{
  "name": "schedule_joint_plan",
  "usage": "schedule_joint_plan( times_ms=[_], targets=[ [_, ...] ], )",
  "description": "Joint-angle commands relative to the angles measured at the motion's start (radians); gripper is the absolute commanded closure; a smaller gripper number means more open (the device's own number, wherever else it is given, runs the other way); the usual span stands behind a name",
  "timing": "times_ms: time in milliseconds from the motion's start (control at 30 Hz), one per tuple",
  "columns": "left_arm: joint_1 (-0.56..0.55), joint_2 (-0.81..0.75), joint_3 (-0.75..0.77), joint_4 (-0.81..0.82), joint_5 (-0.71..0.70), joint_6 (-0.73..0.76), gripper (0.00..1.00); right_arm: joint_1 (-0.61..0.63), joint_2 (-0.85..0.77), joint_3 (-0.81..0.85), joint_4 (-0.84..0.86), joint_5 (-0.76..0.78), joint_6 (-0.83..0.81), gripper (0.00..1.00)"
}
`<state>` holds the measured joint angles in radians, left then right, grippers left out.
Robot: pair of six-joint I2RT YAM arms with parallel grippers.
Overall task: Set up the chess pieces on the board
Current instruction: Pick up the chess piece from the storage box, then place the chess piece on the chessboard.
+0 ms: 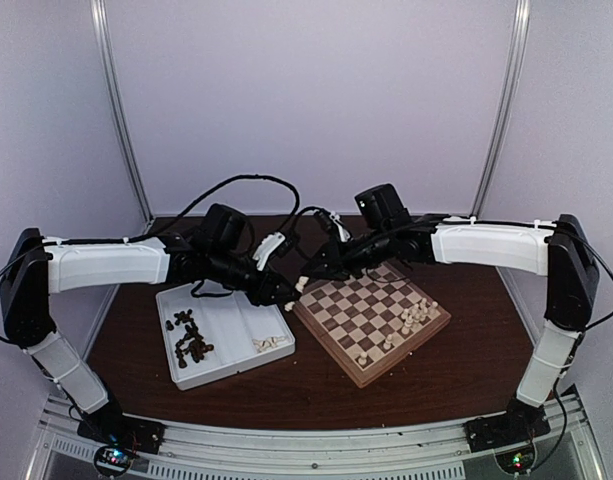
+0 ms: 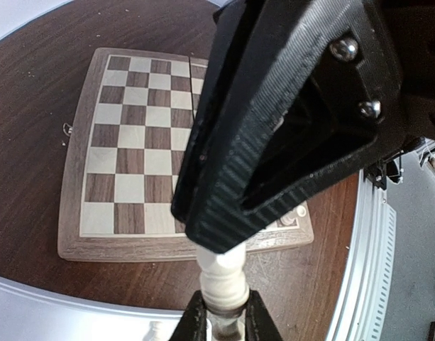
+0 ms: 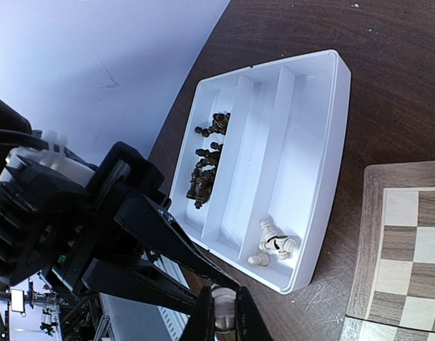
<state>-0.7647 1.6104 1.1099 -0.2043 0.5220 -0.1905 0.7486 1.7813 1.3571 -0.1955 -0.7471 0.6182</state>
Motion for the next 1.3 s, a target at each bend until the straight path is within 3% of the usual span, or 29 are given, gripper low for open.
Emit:
schedule_joint_plan(
  times_ms=[0, 333, 767, 1267],
  targets=[
    [0.007, -0.033, -0.001, 0.01, -0.017, 0.029, 0.94, 0.007, 0.012, 0.024, 0.044, -0.003, 0.021, 0.97],
    [0.007, -0.053, -0.047, 0.031, -0.032, 0.034, 1.0, 0.004, 0.004, 0.021, 0.056, 0.027, 0.03, 1.0],
    [0.008, -0.066, -0.087, 0.024, -0.061, 0.022, 1.0, -0.009, -0.059, -0.014, -0.012, 0.122, -0.04, 1.0],
    [0.039, -0.145, -0.137, 0.037, -0.135, -0.062, 1.0, -0.007, -0.368, -0.256, -0.142, 0.386, -0.222, 1.0]
  ],
)
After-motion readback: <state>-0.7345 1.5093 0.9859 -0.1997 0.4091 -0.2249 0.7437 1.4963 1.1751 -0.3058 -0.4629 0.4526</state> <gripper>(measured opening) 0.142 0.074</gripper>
